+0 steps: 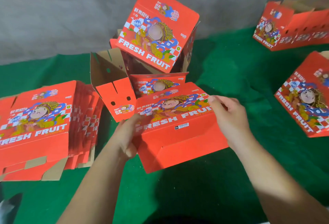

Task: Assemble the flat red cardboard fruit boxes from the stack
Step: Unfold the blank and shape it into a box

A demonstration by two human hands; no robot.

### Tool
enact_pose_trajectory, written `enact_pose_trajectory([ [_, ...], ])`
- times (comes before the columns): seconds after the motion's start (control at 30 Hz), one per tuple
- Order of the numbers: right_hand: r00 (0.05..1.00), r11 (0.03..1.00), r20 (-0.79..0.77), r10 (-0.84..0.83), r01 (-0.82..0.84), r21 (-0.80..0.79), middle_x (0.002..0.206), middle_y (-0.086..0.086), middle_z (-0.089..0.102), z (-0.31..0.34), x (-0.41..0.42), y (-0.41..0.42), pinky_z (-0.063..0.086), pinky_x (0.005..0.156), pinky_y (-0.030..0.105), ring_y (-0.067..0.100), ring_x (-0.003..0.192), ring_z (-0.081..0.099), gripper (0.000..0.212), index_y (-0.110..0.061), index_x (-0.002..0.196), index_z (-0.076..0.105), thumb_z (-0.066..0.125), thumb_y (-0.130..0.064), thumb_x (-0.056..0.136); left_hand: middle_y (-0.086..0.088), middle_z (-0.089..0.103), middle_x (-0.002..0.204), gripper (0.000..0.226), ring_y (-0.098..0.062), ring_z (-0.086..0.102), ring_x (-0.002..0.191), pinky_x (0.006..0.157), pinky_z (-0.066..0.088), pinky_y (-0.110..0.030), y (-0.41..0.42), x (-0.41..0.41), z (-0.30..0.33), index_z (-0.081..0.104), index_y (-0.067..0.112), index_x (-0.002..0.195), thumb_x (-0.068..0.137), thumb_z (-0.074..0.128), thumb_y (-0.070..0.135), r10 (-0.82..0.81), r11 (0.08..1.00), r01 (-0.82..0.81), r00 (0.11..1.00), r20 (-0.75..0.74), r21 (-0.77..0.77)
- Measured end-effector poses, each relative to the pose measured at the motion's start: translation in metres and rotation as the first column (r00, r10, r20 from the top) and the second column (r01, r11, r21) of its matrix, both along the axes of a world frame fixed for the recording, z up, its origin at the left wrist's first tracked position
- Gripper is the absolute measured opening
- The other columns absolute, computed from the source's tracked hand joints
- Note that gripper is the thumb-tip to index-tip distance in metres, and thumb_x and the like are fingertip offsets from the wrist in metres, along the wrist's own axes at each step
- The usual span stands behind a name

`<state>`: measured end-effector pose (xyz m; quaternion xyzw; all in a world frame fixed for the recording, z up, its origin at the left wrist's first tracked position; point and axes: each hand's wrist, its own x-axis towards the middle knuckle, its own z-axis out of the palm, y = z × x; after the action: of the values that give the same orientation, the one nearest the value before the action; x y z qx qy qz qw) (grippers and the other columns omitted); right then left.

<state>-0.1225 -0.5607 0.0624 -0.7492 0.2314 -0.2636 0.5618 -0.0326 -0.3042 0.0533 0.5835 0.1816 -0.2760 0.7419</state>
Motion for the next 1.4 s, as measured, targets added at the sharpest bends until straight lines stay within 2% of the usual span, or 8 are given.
enact_pose_trajectory([
  [0.17,0.984,0.996,0.160,-0.075,0.081,-0.032,0.115,-0.001,0.067,-0.035,-0.019,-0.010,0.055,0.095,0.033,0.008,0.106,0.069,0.035,-0.038,0.116,0.069,0.075,-0.020,0.087,-0.013,0.077,0.117,0.040,-0.030,0.076,0.100,0.080,0.060,-0.038,-0.003,-0.031,-0.029,0.067,0.012,0.130,0.093,0.075,0.026,-0.063,0.998,0.067,0.978,0.199,-0.015],
  [0.3,0.980,0.956,-0.197,-0.017,0.074,0.282,0.144,-0.002,0.055,-0.050,-0.029,-0.036,0.057,0.096,0.045,0.018,0.117,0.067,0.102,-0.045,0.159,0.025,0.086,-0.048,0.078,0.005,0.059,0.133,0.059,-0.011,0.066,0.118,0.085,0.063,-0.033,0.009,-0.040,-0.048,0.057,0.043,0.140,0.088,0.078,0.024,-0.256,0.961,0.133,0.765,0.591,0.244],
  [0.4,0.950,0.813,-0.182,0.256,-0.110,0.571,0.102,-0.002,0.076,-0.065,-0.043,-0.044,0.056,0.093,0.048,0.021,0.089,0.072,0.097,-0.039,0.162,0.012,0.075,-0.047,0.089,0.005,0.046,0.139,0.074,-0.004,0.054,0.131,0.103,0.051,-0.025,0.015,-0.033,-0.065,0.043,0.031,0.152,0.091,0.070,-0.002,-0.389,0.907,0.143,0.647,0.656,0.396],
  [0.53,0.930,0.918,-0.164,0.329,-0.274,0.286,0.119,-0.004,0.077,-0.089,-0.060,-0.039,0.057,0.081,0.026,0.009,0.102,0.072,0.051,-0.026,0.129,0.061,0.084,-0.019,0.084,-0.010,0.054,0.129,0.070,-0.032,0.065,0.109,0.091,0.058,-0.038,0.006,-0.022,-0.072,0.044,0.017,0.140,0.082,0.073,-0.009,-0.406,0.865,0.071,0.681,0.610,0.497],
  [0.8,0.966,0.958,-0.095,0.239,-0.218,0.186,0.105,-0.010,0.080,-0.126,-0.065,-0.045,0.058,0.085,0.026,0.005,0.095,0.074,0.038,-0.028,0.105,0.080,0.078,0.005,0.087,0.030,0.061,0.132,0.082,0.014,0.055,0.117,0.100,0.040,-0.013,-0.030,-0.009,-0.073,0.028,0.035,0.161,0.094,0.066,0.008,-0.592,0.772,0.235,0.605,0.533,0.591],
  [0.97,0.950,0.961,-0.210,0.232,-0.191,0.200,0.135,0.007,0.069,-0.144,-0.061,-0.044,0.056,0.104,0.045,0.025,0.119,0.069,0.110,-0.002,0.157,0.035,0.093,-0.040,0.071,0.025,0.073,0.112,0.076,-0.002,0.067,0.103,0.086,0.049,-0.010,-0.053,-0.008,-0.071,0.035,0.045,0.150,0.093,0.064,0.003,-0.489,0.839,0.270,0.754,0.439,0.472],
  [1.17,0.964,0.998,-0.263,0.019,-0.035,-0.057,0.154,-0.020,0.030,-0.152,-0.086,-0.045,0.034,0.119,0.052,0.020,0.146,0.037,0.148,-0.068,0.152,-0.007,0.096,-0.069,0.044,0.005,0.070,0.131,0.052,-0.021,0.065,0.125,0.114,0.046,-0.051,-0.053,-0.007,-0.061,0.048,0.037,0.144,0.100,0.065,0.014,-0.478,0.875,0.389,0.788,0.388,0.287],
  [1.4,0.950,0.943,0.040,-0.309,0.312,-0.113,0.163,0.011,0.035,-0.152,-0.106,-0.090,0.032,0.124,0.051,0.031,0.149,0.040,0.132,-0.008,0.162,0.015,0.095,-0.010,0.056,-0.001,0.049,0.151,0.056,-0.020,0.067,0.108,0.104,0.049,-0.039,-0.053,-0.030,-0.075,0.040,0.027,0.154,0.103,0.059,0.014,-0.438,0.870,0.355,0.875,0.207,0.342],
])
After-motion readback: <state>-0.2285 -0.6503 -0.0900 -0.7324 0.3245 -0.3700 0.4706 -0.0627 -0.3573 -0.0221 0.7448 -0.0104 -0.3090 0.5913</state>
